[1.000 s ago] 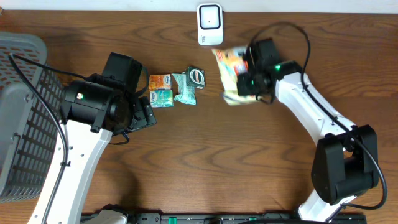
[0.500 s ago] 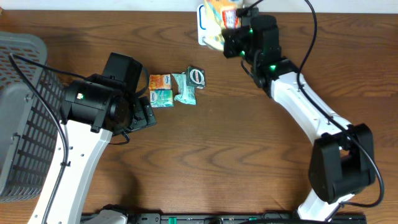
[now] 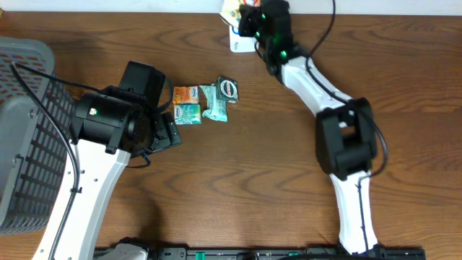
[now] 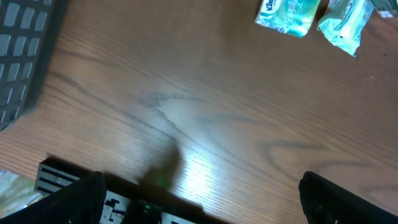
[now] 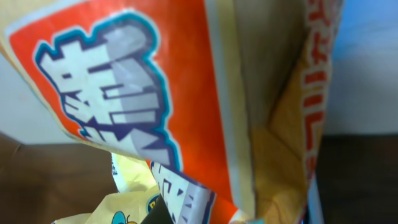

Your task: Scan the item barcode

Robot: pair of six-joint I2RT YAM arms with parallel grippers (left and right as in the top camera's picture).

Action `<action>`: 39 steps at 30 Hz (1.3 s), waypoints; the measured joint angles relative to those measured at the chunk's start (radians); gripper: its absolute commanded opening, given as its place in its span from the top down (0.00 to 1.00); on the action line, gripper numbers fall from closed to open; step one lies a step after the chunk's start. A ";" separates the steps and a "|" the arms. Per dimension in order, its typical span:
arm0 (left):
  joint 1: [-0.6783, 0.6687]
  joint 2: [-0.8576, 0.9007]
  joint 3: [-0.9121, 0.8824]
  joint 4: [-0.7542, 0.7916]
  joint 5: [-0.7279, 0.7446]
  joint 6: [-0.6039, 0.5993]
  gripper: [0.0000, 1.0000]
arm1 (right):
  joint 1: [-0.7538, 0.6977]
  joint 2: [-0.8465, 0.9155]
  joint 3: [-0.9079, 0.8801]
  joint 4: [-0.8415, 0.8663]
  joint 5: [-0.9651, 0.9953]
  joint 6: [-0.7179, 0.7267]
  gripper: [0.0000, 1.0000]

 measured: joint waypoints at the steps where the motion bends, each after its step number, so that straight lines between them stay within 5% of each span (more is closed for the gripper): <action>1: 0.000 0.000 0.000 0.001 0.000 0.000 0.02 | 0.000 0.033 0.053 -0.035 0.003 -0.006 0.99; 5: 0.000 0.000 0.000 0.000 0.000 0.000 0.02 | 0.000 0.108 0.181 -0.149 0.031 -0.039 0.99; 22: 0.000 0.000 0.000 0.000 0.000 0.000 0.03 | -0.027 0.108 0.200 -0.283 0.072 -0.132 0.99; 31: 0.000 0.000 0.000 0.000 0.000 0.000 0.02 | -0.218 -0.053 0.200 -0.658 0.074 -0.206 0.99; 39: 0.000 0.000 0.000 0.000 0.000 0.000 0.03 | -0.472 -0.190 0.227 -0.996 0.086 -0.472 0.99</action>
